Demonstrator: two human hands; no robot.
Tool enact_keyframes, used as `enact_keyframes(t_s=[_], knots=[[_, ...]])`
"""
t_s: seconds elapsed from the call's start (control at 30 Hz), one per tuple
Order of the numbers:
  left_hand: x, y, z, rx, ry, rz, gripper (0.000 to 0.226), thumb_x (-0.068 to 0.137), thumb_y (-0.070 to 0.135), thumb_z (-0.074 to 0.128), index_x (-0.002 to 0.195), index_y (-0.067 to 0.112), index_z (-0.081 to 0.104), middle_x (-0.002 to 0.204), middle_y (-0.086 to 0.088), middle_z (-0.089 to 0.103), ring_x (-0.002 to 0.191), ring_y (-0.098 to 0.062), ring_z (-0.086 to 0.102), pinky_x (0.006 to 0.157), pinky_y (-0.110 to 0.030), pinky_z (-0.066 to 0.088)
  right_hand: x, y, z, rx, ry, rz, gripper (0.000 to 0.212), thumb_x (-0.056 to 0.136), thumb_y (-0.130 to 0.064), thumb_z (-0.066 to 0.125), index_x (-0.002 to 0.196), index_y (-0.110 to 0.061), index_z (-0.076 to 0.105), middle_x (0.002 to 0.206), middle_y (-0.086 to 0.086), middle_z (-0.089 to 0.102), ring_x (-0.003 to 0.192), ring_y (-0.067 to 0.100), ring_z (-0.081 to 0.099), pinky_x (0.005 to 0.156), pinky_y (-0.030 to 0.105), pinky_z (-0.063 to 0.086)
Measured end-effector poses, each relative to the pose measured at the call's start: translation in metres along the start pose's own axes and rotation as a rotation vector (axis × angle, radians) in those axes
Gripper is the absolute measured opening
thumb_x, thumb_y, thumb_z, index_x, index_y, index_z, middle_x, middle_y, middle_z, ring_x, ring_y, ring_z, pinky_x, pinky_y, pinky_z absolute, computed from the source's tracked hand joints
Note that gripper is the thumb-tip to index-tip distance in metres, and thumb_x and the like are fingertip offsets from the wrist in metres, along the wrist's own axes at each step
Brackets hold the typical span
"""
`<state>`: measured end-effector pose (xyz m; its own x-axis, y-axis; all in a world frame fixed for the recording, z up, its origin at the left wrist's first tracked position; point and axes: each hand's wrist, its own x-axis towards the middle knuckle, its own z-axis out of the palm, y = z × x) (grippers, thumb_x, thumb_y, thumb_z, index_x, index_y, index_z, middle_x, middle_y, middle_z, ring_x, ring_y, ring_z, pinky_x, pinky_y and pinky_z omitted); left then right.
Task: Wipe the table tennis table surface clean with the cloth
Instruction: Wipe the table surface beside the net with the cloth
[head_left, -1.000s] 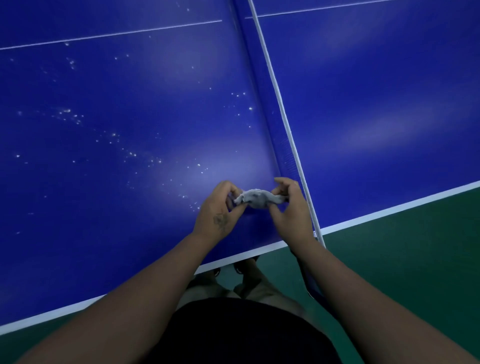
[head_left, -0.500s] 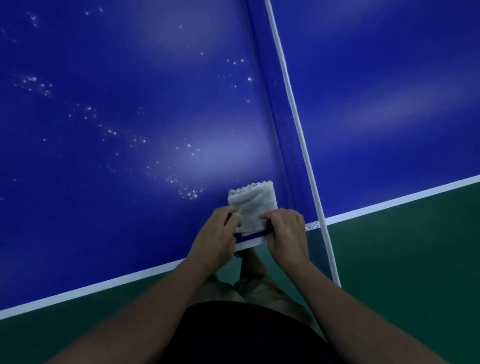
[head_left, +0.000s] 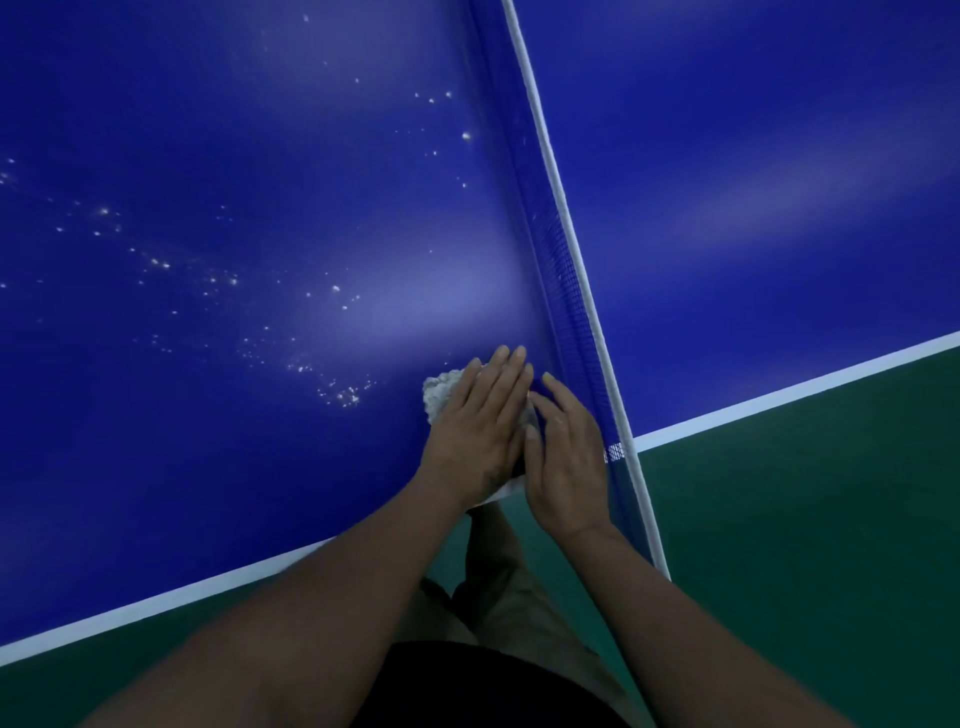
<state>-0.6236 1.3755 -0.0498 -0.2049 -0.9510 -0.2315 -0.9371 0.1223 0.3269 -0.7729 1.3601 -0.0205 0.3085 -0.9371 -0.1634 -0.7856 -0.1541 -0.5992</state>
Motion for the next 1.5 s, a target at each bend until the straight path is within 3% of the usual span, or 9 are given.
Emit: enact_keyframes(t_s=[0.1,0.23,0.5,0.6,0.73,0.87,1.07,1.27,1.5], knots=[[0.013,-0.016,0.001,0.092,-0.013,0.075,0.071,0.113,0.045,0.020,0.168,0.004,0.003,0.177,-0.016,-0.008,0.164,-0.029,-0.010,0.133,-0.051,0.005,0.007,0.003,0.009,-0.072,0.047,-0.039,0.050,0.111,-0.027,0.047,0.156,-0.005,0.047,0.168,0.008,0.037,0.155,0.015,0.034,0.128,0.021,0.017],[0.065,-0.050,-0.025,0.120,0.072,0.066,0.072,0.113,0.047,0.026,0.168,0.002,0.015,0.177,-0.016,0.009,0.165,-0.029,0.006,0.133,-0.050,0.009,0.005,0.011,0.025,-0.172,0.088,-0.088,0.052,0.113,-0.026,0.048,0.156,0.003,0.044,0.170,0.015,0.034,0.156,0.028,0.036,0.131,0.038,0.025],[0.123,-0.078,-0.049,0.117,0.188,-0.149,0.069,0.114,0.044,0.020,0.167,0.001,0.014,0.177,-0.016,0.008,0.165,-0.029,0.005,0.133,-0.049,0.010,0.013,0.016,0.040,-0.259,0.139,-0.143,0.048,0.113,-0.014,0.050,0.153,0.010,0.044,0.168,0.021,0.035,0.159,0.029,0.033,0.132,0.041,0.023],[0.089,-0.052,-0.035,0.143,0.102,-0.030,0.074,0.112,0.048,0.022,0.167,0.000,0.011,0.177,-0.017,0.005,0.165,-0.030,0.002,0.133,-0.050,0.009,0.019,0.013,0.040,-0.219,0.171,-0.094,0.046,0.111,-0.008,0.048,0.153,0.010,0.044,0.168,0.020,0.036,0.159,0.027,0.033,0.131,0.035,0.025],[0.105,-0.074,-0.045,0.194,0.096,0.143,0.074,0.112,0.049,0.023,0.167,0.000,0.018,0.176,-0.017,0.013,0.164,-0.031,0.010,0.133,-0.050,0.012,0.027,0.012,0.043,-0.271,0.127,-0.138,0.046,0.112,-0.012,0.046,0.153,0.008,0.045,0.169,0.018,0.035,0.160,0.027,0.031,0.131,0.042,0.027],[0.178,-0.130,-0.081,0.180,0.172,0.031,0.072,0.113,0.048,0.023,0.165,-0.002,0.025,0.174,-0.019,0.021,0.163,-0.031,0.015,0.133,-0.050,0.012,0.049,0.001,0.046,-0.328,0.111,-0.214,0.050,0.112,-0.019,0.048,0.156,0.006,0.043,0.170,0.018,0.034,0.160,0.029,0.031,0.127,0.050,0.035],[0.210,-0.149,-0.092,0.151,0.273,-0.067,0.073,0.112,0.049,0.022,0.166,-0.001,0.023,0.175,-0.017,0.018,0.164,-0.029,0.012,0.133,-0.048,0.010,0.121,-0.011,0.060,-0.399,0.140,-0.264,0.063,0.113,-0.031,0.050,0.161,0.006,0.033,0.173,0.018,0.026,0.163,0.029,0.023,0.132,0.049,0.023],[0.182,-0.152,-0.083,0.218,0.185,0.203,0.071,0.113,0.048,0.026,0.165,-0.001,0.024,0.174,-0.019,0.021,0.163,-0.031,0.015,0.132,-0.050,0.014,0.124,-0.010,0.065,-0.387,0.143,-0.283,0.064,0.112,-0.026,0.052,0.162,0.007,0.031,0.173,0.018,0.026,0.163,0.030,0.022,0.130,0.053,0.026],[0.256,-0.219,-0.133,0.187,0.240,-0.091,0.077,0.109,0.050,0.015,0.167,-0.001,0.014,0.176,-0.018,0.008,0.165,-0.029,0.006,0.134,-0.047,0.006,0.175,-0.032,0.066,-0.465,0.192,-0.292,0.060,0.114,-0.026,0.045,0.161,0.009,0.032,0.172,0.020,0.027,0.162,0.033,0.023,0.133,0.048,0.021]])
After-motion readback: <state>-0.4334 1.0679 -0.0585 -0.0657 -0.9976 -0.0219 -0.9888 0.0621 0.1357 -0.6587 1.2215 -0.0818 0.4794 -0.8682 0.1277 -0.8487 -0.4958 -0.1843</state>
